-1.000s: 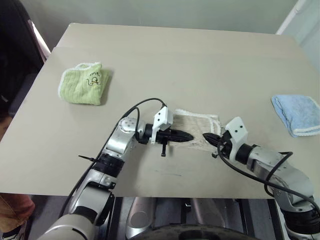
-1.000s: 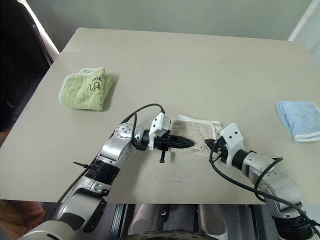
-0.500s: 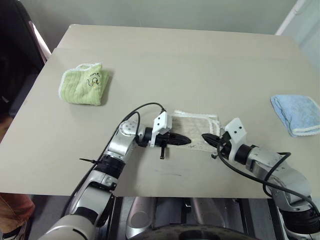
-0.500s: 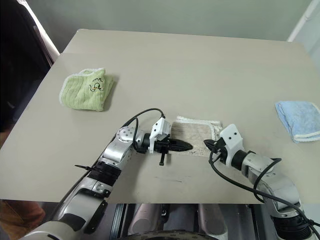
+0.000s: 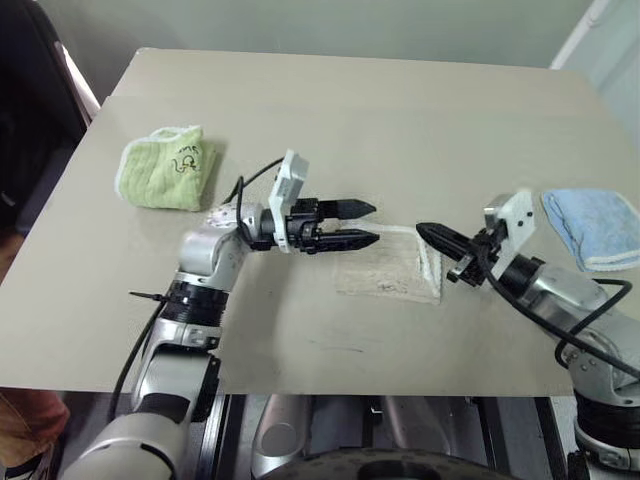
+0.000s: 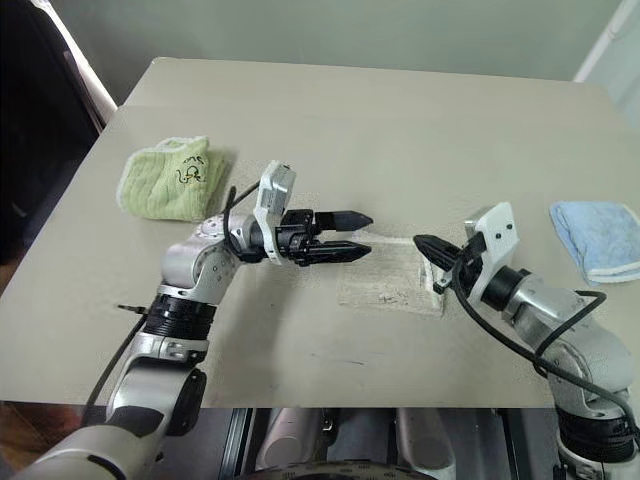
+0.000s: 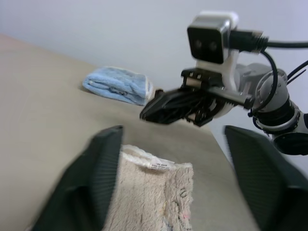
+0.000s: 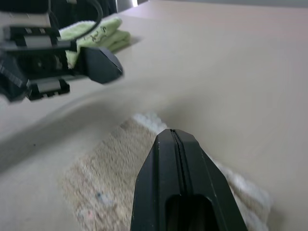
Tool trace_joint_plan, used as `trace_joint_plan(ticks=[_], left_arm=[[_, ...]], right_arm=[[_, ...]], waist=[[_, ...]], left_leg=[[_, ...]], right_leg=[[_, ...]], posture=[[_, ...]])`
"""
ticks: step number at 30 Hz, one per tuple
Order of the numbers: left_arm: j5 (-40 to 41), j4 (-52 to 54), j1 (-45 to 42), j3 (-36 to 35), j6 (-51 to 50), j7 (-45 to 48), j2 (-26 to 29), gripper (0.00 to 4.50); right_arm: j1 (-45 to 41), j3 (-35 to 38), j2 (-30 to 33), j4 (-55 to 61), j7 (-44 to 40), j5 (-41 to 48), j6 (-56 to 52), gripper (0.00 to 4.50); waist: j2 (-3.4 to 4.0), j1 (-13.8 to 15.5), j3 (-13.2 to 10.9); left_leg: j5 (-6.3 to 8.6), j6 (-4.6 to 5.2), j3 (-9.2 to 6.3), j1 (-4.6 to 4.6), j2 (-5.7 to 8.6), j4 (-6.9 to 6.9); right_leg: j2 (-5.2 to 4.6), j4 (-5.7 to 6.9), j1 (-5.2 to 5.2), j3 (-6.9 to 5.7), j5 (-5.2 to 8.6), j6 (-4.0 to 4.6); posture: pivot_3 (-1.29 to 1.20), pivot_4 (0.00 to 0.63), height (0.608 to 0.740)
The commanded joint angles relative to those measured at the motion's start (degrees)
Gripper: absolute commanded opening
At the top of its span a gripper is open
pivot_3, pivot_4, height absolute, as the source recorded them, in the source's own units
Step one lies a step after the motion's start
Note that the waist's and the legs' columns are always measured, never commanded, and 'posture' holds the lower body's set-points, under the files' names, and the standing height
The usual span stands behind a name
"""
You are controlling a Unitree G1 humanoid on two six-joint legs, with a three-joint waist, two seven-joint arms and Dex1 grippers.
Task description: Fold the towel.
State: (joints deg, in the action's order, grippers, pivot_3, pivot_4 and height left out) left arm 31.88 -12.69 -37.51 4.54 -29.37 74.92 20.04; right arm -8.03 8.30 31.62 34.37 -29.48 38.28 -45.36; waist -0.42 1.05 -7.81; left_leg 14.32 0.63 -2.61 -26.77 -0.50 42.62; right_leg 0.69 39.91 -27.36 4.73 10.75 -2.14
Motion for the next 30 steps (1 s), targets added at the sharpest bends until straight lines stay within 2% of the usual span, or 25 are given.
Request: trace_joint_plan(ticks=[1, 5, 13, 16, 27, 30], left_arm=[[-4.7, -2.1, -0.9, 0.9, 8.9, -1.8, -1.6, 4.47], [-7.1, -5.2, -0.2, 0.7, 15.3, -4.0, -4.7, 4.47], [-4.2, -4.5, 0.7, 0.3, 11.3, -1.8, -5.4, 4.47], [-3.1, -3.8, 0.8, -0.2, 10.0, -1.5, -5.3, 3.90], [-2.7, -3.1, 1.4, 0.4, 9.9, 0.1, -4.2, 0.04], [-3.9, -3.4, 1.4, 1.0, 10.8, -0.3, -4.3, 0.04]], right_arm=[[-1.7, -1.2, 0.0, -0.5, 0.6, -1.0, 1.0, 0.00], [-1.8, -3.5, -0.8, -2.7, 0.9, -3.9, 2.8, 0.00], [-2.8, -4.0, -2.8, -4.6, 1.8, -5.3, 4.2, 0.00], [-3.0, -4.1, -2.8, -4.6, 1.9, -5.5, 4.1, 0.00], [-3.0, -4.2, -3.2, -4.9, 2.2, -6.4, 4.3, 0.00], [-3.3, -4.5, -4.0, -5.1, 2.4, -6.4, 4.6, 0.00]], waist=[[0.00, 0.0, 0.0], [0.00, 0.1, 0.0], [0.01, 0.0, 0.0], [0.01, -0.1, 0.0], [0.01, -0.1, 0.0], [0.01, -0.1, 0.0]], left_leg=[[0.00, 0.01, 0.00, 0.00, 0.00, 0.00], [0.00, 0.03, -0.03, -0.01, 0.00, 0.04], [0.00, 0.03, 0.00, -0.08, -0.01, 0.05], [0.00, 0.04, 0.00, -0.09, -0.01, 0.05], [0.00, 0.04, -0.01, -0.09, -0.01, 0.05], [0.00, 0.04, -0.02, -0.09, -0.01, 0.06]], right_leg=[[-0.01, 0.00, 0.00, 0.00, 0.00, 0.00], [-0.01, 0.00, 0.02, 0.00, 0.00, -0.01], [0.00, 0.00, -0.06, -0.01, -0.05, -0.02], [0.00, 0.00, -0.06, -0.01, -0.05, -0.03], [0.00, 0.00, -0.06, -0.01, -0.09, 0.03], [0.00, 0.00, -0.06, -0.01, -0.09, 0.04]], posture=[[0.00, 0.150, 0.697], [0.00, 0.150, 0.697], [0.00, 0.150, 0.697], [0.00, 0.150, 0.697], [0.00, 0.150, 0.697], [0.00, 0.150, 0.697]])
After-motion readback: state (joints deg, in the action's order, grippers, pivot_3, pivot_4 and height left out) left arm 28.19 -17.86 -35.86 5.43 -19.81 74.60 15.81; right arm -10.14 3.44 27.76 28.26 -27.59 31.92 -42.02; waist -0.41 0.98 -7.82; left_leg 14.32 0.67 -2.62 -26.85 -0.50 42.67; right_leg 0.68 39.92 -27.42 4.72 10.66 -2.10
